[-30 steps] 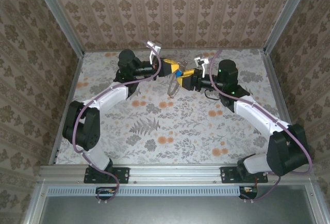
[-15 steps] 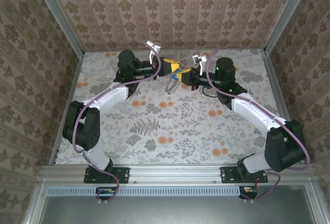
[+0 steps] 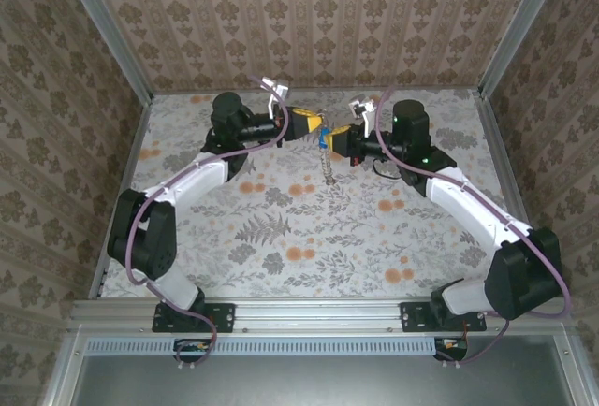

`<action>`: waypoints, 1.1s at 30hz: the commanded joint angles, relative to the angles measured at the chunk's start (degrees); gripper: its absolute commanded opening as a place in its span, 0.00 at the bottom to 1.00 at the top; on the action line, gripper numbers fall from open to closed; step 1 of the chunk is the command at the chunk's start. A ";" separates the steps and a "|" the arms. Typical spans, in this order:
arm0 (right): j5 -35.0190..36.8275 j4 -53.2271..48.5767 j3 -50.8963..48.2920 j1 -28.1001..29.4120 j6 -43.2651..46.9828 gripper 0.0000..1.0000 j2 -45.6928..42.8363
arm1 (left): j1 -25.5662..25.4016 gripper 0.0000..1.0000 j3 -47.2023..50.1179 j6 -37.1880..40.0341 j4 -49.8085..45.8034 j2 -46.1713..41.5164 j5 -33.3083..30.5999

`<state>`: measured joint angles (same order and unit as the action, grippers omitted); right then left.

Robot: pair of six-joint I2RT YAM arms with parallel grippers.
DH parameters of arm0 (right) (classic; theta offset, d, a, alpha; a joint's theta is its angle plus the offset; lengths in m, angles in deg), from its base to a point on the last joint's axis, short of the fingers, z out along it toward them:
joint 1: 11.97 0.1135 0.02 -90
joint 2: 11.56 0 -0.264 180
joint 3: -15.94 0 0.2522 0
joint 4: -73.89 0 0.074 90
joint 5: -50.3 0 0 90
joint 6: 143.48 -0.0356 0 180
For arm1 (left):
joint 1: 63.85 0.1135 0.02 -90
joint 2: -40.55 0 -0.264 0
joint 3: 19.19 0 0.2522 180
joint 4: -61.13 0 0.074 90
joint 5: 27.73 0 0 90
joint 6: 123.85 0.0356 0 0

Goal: Put the keys on the keyring

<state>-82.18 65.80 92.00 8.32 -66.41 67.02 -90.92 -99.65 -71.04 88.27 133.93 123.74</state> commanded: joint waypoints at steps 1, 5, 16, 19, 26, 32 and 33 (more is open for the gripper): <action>0.91 -7.48 3.22 -0.06 3.84 0.00 -1.56 | 0.54 0.00 -0.33 4.99 -3.15 -3.00 -1.47; 1.47 -12.61 6.14 -0.03 6.15 0.00 -0.74 | 0.53 0.00 -0.55 7.16 -5.97 -3.67 -1.47; 3.73 -23.23 13.31 -0.08 11.44 0.00 2.52 | 0.31 0.00 -1.44 12.87 -13.55 -4.68 -1.61; 5.01 -25.83 14.92 -0.03 13.37 0.00 2.88 | 0.26 0.00 -1.77 14.15 -15.25 -4.74 -1.57; 4.26 -29.24 19.73 -0.04 15.48 0.00 5.03 | -0.16 0.00 -2.83 16.60 -18.80 -4.89 -1.18; 2.88 -29.29 21.82 -0.04 15.02 0.00 6.45 | -0.54 0.00 -3.17 17.71 -20.60 -5.04 -1.05; 2.87 -29.56 22.09 -0.03 15.04 0.00 6.70 | -0.53 0.00 -3.16 17.76 -20.84 -4.97 -1.16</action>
<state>-78.05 36.89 111.34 8.32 -52.11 72.99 -91.21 -100.65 -55.39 68.95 131.22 122.08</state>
